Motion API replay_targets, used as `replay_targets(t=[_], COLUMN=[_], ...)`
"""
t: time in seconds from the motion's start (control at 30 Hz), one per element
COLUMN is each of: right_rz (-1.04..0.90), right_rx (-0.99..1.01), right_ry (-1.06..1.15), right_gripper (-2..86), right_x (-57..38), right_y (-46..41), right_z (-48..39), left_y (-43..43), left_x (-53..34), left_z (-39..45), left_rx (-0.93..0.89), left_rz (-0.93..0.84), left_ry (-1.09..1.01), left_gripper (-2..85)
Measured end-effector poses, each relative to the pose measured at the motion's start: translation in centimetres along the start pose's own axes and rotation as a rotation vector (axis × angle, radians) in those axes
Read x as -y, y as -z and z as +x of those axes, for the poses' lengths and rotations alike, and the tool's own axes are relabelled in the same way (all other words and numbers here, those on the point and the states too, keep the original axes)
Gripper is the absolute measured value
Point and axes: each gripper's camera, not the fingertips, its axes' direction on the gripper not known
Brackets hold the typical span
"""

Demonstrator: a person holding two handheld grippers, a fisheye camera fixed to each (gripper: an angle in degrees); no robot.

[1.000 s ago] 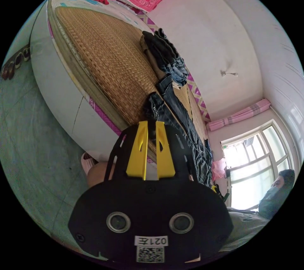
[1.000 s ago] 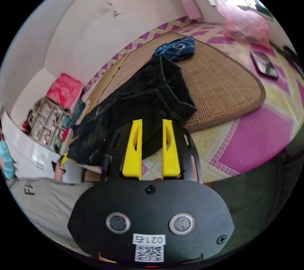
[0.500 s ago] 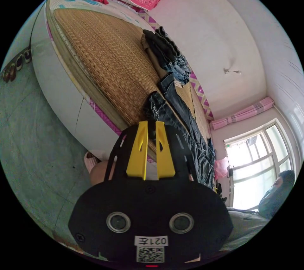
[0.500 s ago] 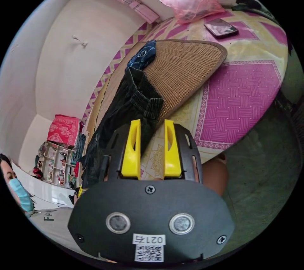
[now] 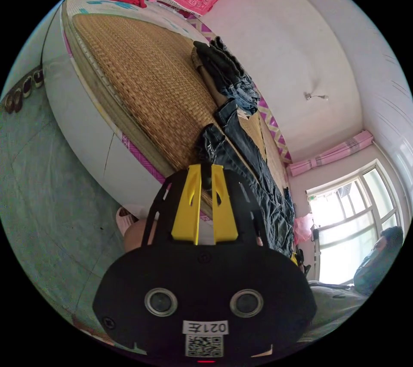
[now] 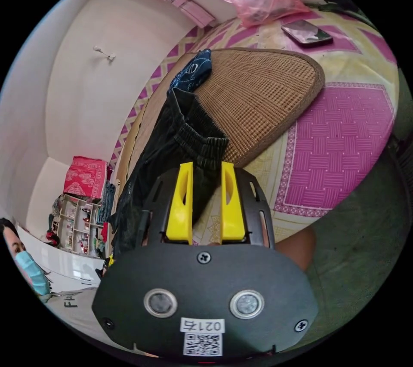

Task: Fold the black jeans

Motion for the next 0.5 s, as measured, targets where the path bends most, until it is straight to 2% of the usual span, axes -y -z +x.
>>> replay_targets(t=[0.3, 0.37, 0.5], right_rz=[-0.113, -0.130, -0.146], right_rx=[0.210, 0.312, 0.366], right_ry=[-0.070, -0.085, -0.039], right_gripper=[1.4, 0.2, -0.3], right_x=[2.2, 4.0, 8.2], right_y=[0.2, 0.6, 0.8], right_z=[2.0, 1.3, -2.1], left_y=[-8.7, -10.0, -14.3], left_x=[-10.0, -11.4, -12.0], left_z=[-5.2, -5.1, -1.9], left_rx=[0.060, 0.068, 0.126], left_rz=[-0.092, -0.115, -0.232], left_ry=[-0.041, -0.060, -0.150], left_gripper=[0.9, 0.6, 0.3])
